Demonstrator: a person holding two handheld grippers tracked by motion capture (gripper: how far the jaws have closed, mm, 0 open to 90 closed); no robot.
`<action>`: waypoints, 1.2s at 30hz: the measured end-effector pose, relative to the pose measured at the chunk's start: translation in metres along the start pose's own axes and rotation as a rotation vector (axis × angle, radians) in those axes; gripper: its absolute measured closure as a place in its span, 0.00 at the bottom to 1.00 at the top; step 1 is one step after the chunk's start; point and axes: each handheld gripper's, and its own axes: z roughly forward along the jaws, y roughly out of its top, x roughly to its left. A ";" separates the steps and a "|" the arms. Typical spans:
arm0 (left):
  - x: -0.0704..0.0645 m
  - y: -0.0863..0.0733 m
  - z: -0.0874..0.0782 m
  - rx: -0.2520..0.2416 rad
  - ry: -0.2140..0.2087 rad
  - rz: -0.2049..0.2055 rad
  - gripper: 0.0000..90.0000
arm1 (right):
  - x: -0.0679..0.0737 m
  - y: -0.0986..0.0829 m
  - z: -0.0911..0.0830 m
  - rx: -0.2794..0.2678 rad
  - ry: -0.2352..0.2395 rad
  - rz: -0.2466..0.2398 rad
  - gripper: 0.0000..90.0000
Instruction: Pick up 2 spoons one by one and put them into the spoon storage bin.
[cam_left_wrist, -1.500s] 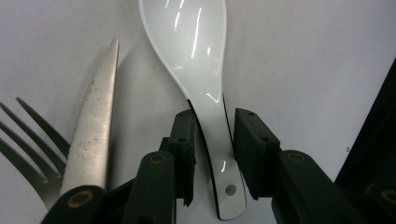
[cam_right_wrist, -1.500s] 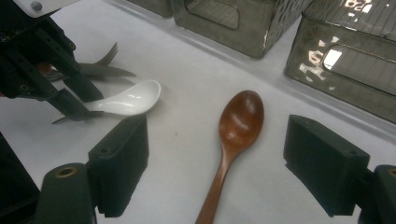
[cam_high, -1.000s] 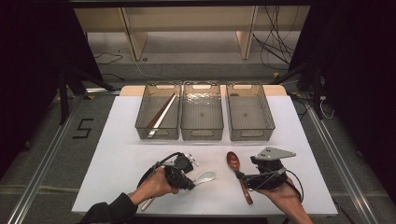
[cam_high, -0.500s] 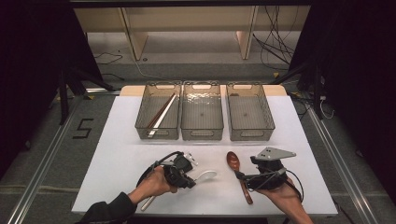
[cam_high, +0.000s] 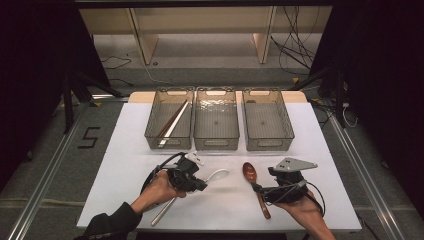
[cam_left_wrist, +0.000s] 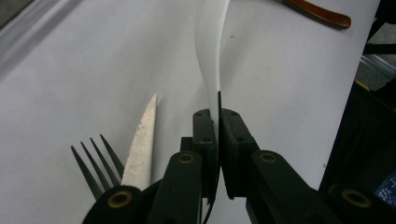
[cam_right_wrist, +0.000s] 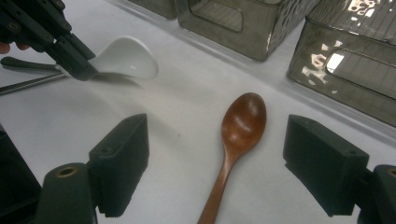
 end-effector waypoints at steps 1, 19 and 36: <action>0.001 0.001 -0.002 -0.006 -0.001 -0.004 0.94 | 0.000 0.000 0.000 0.000 -0.001 0.002 0.26; 0.025 0.013 -0.023 -0.096 0.050 -0.061 0.94 | 0.000 0.000 0.000 0.000 0.000 0.002 0.26; 0.049 0.032 -0.034 -0.162 0.088 -0.107 0.94 | 0.000 0.000 0.000 -0.001 0.001 0.005 0.26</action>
